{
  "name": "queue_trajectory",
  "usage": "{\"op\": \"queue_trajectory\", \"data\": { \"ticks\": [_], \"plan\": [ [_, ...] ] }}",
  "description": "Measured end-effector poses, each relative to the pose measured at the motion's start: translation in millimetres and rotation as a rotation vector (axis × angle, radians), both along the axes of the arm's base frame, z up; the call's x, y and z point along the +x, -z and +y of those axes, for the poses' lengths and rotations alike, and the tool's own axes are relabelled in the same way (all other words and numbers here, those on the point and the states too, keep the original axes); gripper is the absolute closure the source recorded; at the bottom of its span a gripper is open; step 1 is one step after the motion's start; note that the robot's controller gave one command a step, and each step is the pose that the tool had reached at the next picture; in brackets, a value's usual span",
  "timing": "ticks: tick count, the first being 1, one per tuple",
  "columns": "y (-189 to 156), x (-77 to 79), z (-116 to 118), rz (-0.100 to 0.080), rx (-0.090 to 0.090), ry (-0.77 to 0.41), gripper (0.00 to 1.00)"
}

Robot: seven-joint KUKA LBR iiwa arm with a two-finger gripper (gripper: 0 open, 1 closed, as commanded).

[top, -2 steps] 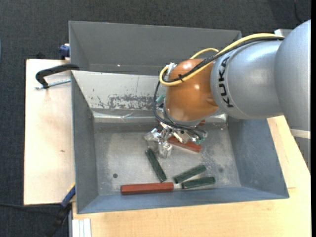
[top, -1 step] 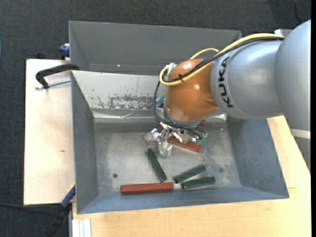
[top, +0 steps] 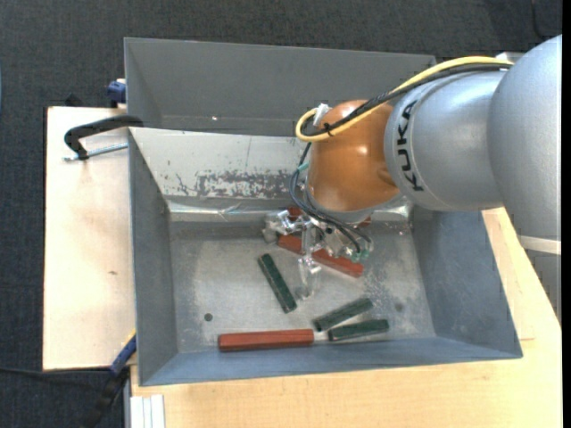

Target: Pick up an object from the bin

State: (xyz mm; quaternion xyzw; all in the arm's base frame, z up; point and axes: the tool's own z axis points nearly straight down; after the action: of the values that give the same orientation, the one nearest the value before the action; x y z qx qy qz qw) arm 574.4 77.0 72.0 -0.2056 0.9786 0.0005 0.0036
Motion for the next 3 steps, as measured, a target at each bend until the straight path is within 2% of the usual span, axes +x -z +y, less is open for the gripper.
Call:
{"op": "queue_trajectory", "data": {
  "ticks": [1,2,3],
  "plan": [
    [0.1,-0.3,0.7,0.001,0.001,-0.002,0.00],
    [0.3,3.5,11.4,0.001,-0.002,-0.078,0.00],
    [0.7,11.7,72.7,0.000,-0.001,-0.416,1.00]
  ]
}}
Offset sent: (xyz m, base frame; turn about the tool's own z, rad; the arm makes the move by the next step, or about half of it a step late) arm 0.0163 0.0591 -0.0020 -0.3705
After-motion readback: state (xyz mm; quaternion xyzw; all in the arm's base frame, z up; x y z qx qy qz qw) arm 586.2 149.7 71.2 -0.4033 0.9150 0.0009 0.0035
